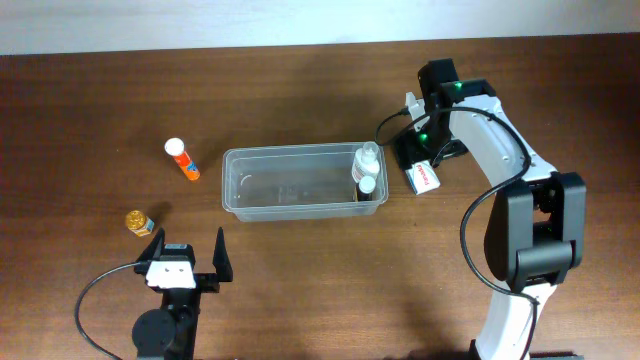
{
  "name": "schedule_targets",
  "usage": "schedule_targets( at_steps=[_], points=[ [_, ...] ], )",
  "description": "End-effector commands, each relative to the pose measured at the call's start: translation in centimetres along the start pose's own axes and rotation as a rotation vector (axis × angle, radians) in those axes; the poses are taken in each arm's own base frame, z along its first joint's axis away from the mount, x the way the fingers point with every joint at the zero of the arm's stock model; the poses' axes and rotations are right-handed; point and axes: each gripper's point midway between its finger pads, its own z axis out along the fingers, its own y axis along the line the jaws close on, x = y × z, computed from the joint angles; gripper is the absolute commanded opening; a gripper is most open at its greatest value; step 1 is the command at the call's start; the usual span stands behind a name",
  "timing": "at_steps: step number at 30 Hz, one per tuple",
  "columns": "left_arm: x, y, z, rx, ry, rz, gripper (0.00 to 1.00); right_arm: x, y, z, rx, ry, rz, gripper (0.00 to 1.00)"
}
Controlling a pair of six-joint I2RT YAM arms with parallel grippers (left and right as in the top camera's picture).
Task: Pack container
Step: 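Move the right gripper to the Panadol box and grasp it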
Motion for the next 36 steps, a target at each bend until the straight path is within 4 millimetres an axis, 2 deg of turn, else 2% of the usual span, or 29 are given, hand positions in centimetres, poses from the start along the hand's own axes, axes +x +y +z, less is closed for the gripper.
schedule_targets(
  at_steps=[1, 5, 19, 24, 29, 34, 36],
  points=[
    [0.2, -0.2, 0.0, 0.011, 0.0, 0.015, 0.99, 0.5, 0.2, 1.5, -0.025, 0.033, -0.021, 0.93],
    [0.2, -0.2, 0.0, 0.011, 0.0, 0.015, 0.99, 0.8, 0.3, 2.7, -0.036, 0.063, -0.023, 0.94],
    [0.2, -0.2, 0.0, 0.011, 0.0, 0.015, 0.99, 0.5, 0.3, 5.1, -0.048, 0.074, -0.021, 0.92],
    [0.2, -0.2, 0.0, 0.011, 0.0, 0.015, 0.99, 1.0, 0.4, 6.3, -0.052, 0.105, -0.019, 0.84],
    [0.2, -0.2, 0.0, 0.011, 0.0, 0.015, 0.99, 0.9, 0.1, 6.4, -0.051, 0.098, -0.012, 0.77],
    [0.2, -0.2, 0.0, 0.011, 0.0, 0.015, 1.0, 1.0, -1.0, 6.4, -0.048, 0.095, 0.021, 0.65],
    [0.2, -0.2, 0.0, 0.011, 0.0, 0.015, 0.99, 1.0, -1.6, 6.4, -0.047, 0.094, 0.033, 0.63]
  ],
)
